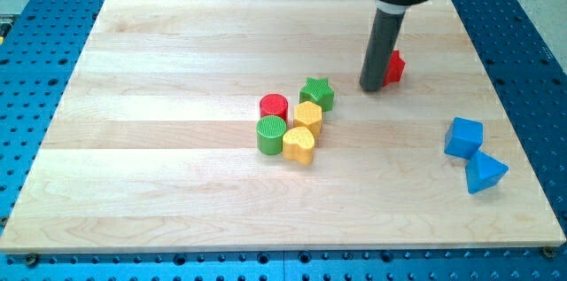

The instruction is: Place the red star to the top of the cube

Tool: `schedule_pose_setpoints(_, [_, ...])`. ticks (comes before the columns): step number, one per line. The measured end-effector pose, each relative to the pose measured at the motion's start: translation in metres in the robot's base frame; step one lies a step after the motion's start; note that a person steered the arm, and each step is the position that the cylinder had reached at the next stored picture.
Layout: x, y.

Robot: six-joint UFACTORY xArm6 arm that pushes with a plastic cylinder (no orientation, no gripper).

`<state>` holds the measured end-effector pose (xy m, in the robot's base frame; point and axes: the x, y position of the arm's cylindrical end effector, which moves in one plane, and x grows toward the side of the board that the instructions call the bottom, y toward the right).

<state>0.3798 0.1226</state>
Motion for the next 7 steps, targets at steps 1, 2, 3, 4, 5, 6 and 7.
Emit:
schedule_pose_setpoints(1, [-0.026, -0.022])
schedule_pose_setpoints(2, [-0.031, -0.01])
schedule_pose_setpoints(3, [0.009, 0.043])
schedule_pose_setpoints(4, [-0.02, 0.043])
schedule_pose_setpoints(5, [-0.004, 0.075])
schedule_pose_setpoints(6, [0.035, 0.078])
schedule_pose_setpoints(7, [0.035, 0.096])
